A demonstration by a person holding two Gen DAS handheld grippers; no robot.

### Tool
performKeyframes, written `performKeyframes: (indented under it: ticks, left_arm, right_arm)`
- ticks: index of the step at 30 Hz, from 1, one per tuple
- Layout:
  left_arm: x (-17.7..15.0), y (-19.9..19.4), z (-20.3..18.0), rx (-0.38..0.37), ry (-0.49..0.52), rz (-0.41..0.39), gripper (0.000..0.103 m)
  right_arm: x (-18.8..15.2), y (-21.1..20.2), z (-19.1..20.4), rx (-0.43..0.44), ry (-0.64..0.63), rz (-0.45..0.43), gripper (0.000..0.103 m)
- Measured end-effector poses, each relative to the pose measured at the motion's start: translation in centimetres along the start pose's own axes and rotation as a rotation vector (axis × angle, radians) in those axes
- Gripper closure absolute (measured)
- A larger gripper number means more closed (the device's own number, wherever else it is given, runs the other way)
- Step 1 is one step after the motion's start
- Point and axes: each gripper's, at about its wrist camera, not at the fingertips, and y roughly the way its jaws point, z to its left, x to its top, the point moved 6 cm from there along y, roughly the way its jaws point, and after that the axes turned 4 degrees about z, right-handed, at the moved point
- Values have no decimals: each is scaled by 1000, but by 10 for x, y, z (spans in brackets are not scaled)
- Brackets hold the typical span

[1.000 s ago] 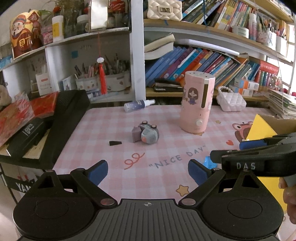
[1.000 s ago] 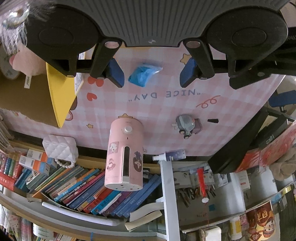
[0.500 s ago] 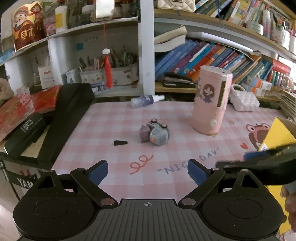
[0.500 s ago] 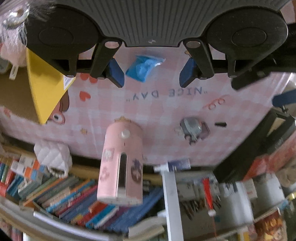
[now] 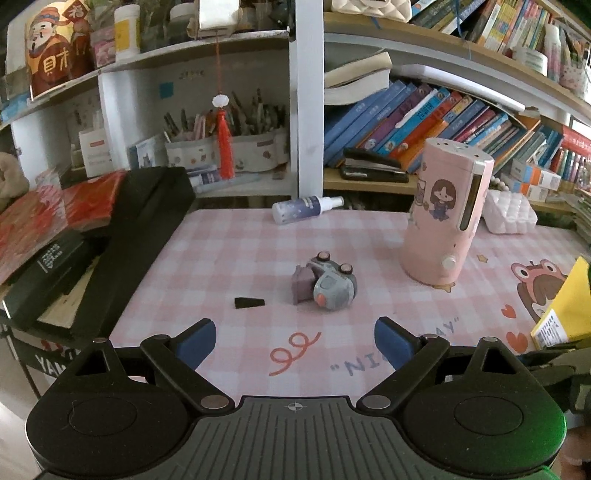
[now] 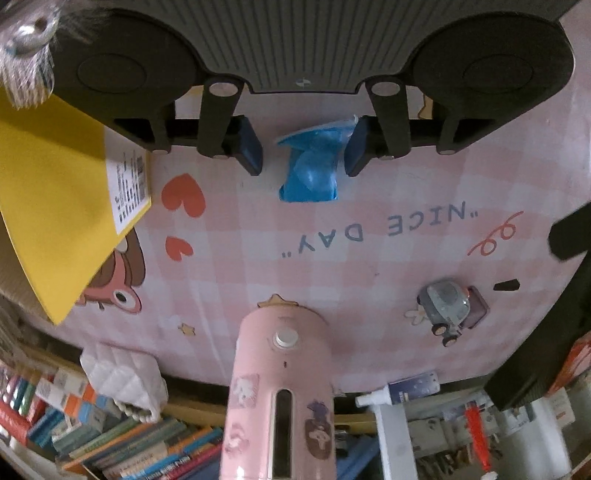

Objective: Organize objects
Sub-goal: 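Lower the right tool onto the crumpled blue item and close it, then close the left tool on the grey toy car while the right tool holds the blue item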

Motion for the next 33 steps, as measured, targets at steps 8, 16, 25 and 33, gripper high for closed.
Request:
performKeyframes:
  ticks: [8,16,25,33]
  left_arm:
    - [10,16,-11,-27,13,0,9]
    - [17,46,-26,-38,40,22,9]
    - [21,102,-33,-6,47,91,9]
    - [16,130,-29,-2,21,138,15]
  right_arm:
    - [8,-23,4,60,-47,-105,76]
    - [0,-69,3,164,-88,-176,76]
    - [-8,-88,0,173,-156,-224,76]
    - [-13,-87,-9,176,-145,-208,76]
